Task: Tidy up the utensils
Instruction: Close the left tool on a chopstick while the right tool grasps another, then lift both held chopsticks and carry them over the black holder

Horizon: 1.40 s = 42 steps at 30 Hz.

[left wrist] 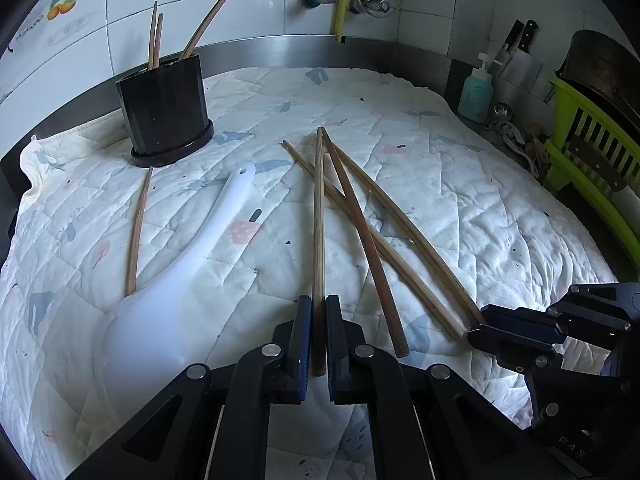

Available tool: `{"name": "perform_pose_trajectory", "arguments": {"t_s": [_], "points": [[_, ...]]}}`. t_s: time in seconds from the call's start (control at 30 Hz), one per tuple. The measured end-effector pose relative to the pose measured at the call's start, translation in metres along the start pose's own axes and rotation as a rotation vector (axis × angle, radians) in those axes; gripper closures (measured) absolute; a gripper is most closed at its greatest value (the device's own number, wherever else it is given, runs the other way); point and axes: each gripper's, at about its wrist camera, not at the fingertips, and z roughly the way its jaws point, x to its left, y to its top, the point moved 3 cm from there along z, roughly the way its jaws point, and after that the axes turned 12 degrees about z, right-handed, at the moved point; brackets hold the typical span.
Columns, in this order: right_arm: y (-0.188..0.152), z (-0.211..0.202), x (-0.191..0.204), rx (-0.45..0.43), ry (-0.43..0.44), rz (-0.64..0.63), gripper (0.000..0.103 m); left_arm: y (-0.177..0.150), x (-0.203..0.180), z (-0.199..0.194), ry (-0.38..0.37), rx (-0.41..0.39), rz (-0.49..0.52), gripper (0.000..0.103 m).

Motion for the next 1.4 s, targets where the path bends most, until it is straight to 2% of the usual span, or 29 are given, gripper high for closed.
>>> {"name": "perform_pose_trajectory", "arguments": {"t_s": [0.23, 0.37, 0.77, 1.2, 1.4], "points": [[0.003, -0.007, -0.005, -0.032, -0.022, 0.018, 0.092, 0.001, 0.006, -0.003, -0.019, 0.002, -0.029, 0.097], [0.013, -0.019, -0.013, -0.079, -0.038, 0.038, 0.092, 0.005, 0.012, -0.012, -0.002, -0.010, -0.037, 0.097], [0.058, -0.054, -0.019, -0.245, -0.073, 0.020, 0.093, 0.033, 0.041, -0.053, 0.064, -0.117, -0.082, 0.097], [0.120, -0.068, -0.024, -0.376, -0.048, 0.004, 0.093, 0.080, 0.088, -0.080, 0.102, -0.196, -0.112, 0.097], [0.141, -0.066, -0.022, -0.384, -0.017, -0.015, 0.093, 0.099, 0.114, -0.087, 0.116, -0.221, -0.133, 0.097]]}}
